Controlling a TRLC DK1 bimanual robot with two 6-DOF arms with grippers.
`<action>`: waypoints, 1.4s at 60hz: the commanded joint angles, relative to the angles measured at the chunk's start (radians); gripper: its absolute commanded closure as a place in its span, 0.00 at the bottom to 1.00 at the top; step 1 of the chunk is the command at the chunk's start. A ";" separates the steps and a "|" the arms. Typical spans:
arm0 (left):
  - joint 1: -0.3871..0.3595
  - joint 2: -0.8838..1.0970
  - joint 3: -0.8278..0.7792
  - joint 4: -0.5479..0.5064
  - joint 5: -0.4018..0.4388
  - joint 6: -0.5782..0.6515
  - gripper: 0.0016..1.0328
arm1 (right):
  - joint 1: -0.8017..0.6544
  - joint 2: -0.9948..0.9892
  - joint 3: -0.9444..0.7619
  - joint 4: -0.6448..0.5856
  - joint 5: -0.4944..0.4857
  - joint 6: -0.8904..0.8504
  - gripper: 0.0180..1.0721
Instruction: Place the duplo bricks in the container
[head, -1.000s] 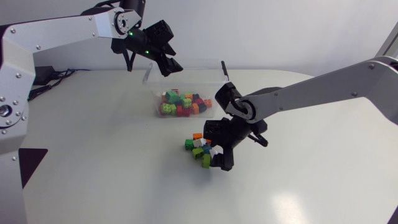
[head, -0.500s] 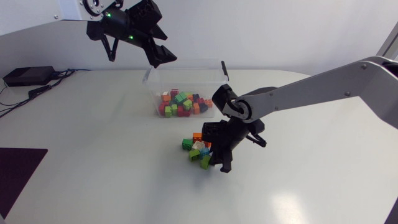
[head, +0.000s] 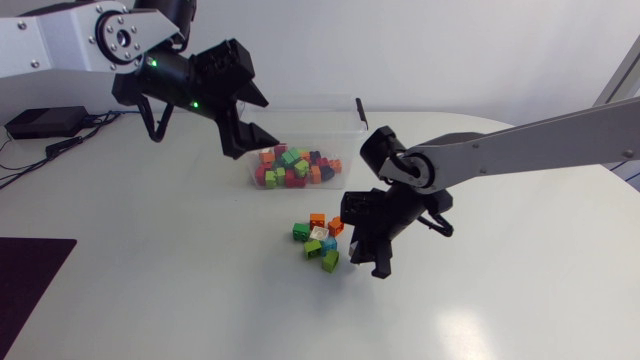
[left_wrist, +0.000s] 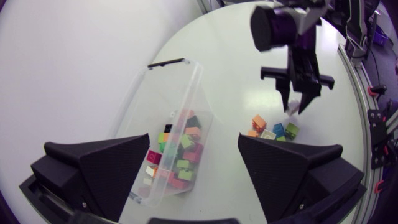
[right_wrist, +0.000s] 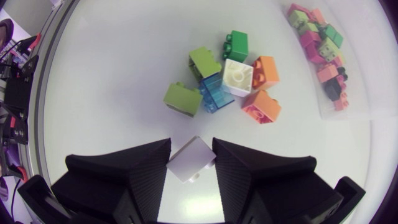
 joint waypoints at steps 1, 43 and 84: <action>-0.015 -0.016 -0.081 -0.015 -0.003 0.060 0.04 | -0.026 -0.057 -0.019 -0.015 0.000 -0.014 0.77; -0.133 0.315 -0.119 0.001 -0.055 0.210 0.04 | -0.134 -0.105 0.166 0.032 -0.075 0.126 0.76; -0.179 0.488 0.009 -0.054 -0.092 0.219 0.21 | -0.171 -0.083 0.306 0.184 -0.137 0.299 0.76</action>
